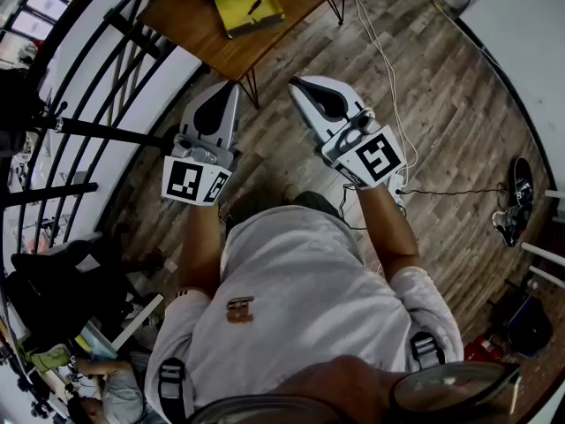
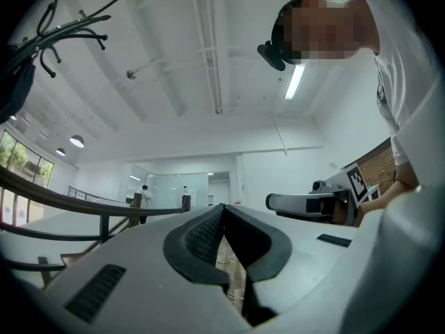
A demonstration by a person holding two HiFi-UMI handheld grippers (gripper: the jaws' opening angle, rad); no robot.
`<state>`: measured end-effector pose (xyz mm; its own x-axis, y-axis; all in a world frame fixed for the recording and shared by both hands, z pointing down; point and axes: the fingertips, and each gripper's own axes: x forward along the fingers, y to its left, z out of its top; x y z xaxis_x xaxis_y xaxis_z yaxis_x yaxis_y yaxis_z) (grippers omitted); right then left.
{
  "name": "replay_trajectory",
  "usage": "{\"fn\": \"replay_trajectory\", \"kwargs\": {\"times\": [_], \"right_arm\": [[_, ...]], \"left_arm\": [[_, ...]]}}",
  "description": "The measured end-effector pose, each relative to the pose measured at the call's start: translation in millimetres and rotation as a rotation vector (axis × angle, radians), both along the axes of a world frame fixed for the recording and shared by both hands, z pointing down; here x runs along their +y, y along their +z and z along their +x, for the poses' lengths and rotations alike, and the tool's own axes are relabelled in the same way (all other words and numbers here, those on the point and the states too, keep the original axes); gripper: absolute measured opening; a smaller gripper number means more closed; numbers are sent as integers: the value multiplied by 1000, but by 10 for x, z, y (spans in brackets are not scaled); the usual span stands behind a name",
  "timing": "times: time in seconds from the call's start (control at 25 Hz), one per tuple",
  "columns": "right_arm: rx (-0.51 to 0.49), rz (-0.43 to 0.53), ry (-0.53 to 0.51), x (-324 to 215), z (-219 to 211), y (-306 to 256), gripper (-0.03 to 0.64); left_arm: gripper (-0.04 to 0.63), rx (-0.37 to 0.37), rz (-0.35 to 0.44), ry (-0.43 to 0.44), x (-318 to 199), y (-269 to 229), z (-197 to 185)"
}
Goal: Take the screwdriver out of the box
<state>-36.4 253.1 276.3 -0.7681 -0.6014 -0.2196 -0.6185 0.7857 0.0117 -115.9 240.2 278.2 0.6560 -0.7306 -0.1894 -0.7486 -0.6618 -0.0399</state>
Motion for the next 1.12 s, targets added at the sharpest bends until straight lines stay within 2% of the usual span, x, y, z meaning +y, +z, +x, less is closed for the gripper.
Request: {"fn": "replay_trajectory", "kwargs": {"times": [0.32,0.56,0.8,1.12], "right_arm": [[13,-3,10,-154,221,42,32],[3,-10,19,-400,321,95,32],[39,-29,37,-803,380,203,32],[65,-38,46,-1693,302,249,32]], "left_arm": [[18,-7,-9,-21,-159,23,113],[18,-9,-7,-31,-461,65,128],[18,-2,-12,-35,-931,153,134],[18,0,-33,-38,-1875,320,45]]}}
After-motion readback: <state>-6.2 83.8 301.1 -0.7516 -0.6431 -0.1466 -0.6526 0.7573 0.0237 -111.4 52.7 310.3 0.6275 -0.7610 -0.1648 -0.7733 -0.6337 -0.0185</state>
